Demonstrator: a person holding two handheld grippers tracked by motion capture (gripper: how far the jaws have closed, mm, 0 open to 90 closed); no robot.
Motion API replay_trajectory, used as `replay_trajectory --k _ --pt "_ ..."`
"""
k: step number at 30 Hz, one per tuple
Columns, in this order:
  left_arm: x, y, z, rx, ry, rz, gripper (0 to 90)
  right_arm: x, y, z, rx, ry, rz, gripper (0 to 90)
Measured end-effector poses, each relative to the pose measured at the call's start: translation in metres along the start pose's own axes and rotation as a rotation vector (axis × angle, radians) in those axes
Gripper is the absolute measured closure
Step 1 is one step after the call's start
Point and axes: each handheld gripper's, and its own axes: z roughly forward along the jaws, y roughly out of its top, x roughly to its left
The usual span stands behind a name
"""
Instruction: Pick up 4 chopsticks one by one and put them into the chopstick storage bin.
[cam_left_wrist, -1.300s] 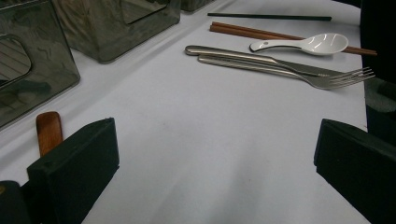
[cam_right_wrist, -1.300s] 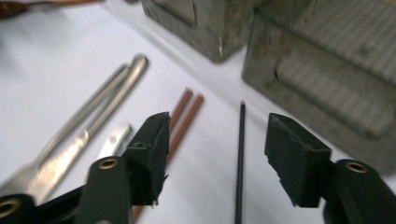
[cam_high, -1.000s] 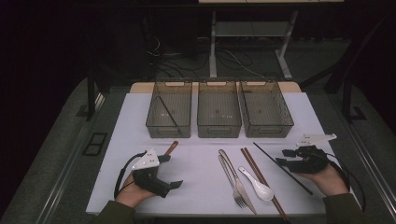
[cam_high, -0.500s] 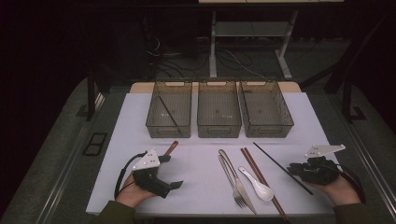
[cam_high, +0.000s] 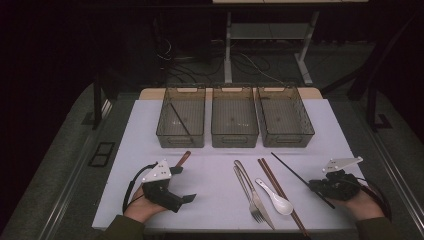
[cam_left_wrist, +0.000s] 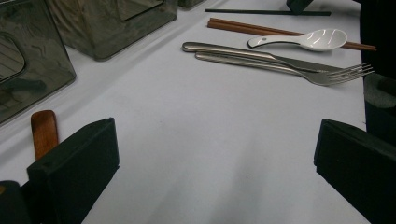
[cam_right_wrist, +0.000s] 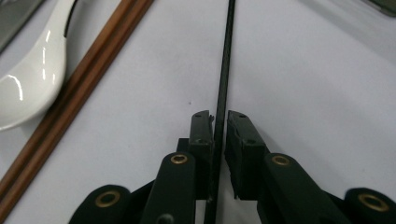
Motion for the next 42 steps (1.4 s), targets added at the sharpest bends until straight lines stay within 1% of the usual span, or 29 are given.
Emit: replay_trajectory --k 3,8,15,18,21,24,29,32,33,34,42 --pt "0.0 0.0 0.0 0.004 0.001 0.002 0.0 0.0 -0.001 0.001 0.017 -0.006 -0.009 81.8" --pt "0.0 0.0 0.0 0.006 0.0 0.004 0.0 -0.001 -0.001 0.002 0.016 -0.01 -0.019 84.4" --pt "0.0 0.0 0.0 0.003 0.0 0.003 0.0 -0.003 -0.001 0.002 0.017 0.005 0.004 85.8" --pt "0.0 0.0 0.0 0.005 -0.001 0.004 0.0 -0.003 0.0 0.001 0.022 0.005 0.0 85.9" --pt "0.0 0.0 0.0 0.001 -0.001 -0.001 0.0 -0.003 0.001 0.0 0.007 0.004 0.006 86.0" --pt "0.0 0.0 0.0 0.003 -0.002 0.002 0.0 -0.004 0.003 -0.003 -0.012 0.018 0.013 86.0" --pt "0.0 0.0 0.0 -0.001 -0.002 -0.003 0.0 -0.004 0.003 -0.007 -0.042 0.025 0.026 86.0" --pt "0.0 0.0 0.0 0.004 -0.002 0.003 0.0 -0.005 0.003 -0.009 -0.064 0.031 0.022 86.0" --pt "0.0 0.0 0.0 0.004 -0.003 0.003 0.0 -0.005 0.003 -0.01 -0.07 0.032 0.03 86.0" --pt "0.0 0.0 0.0 0.004 -0.002 0.002 0.0 -0.006 0.003 -0.011 -0.08 0.039 0.024 86.0" --pt "0.0 0.0 0.001 0.005 -0.004 0.004 0.0 -0.007 0.004 -0.019 -0.135 0.059 0.031 85.9"
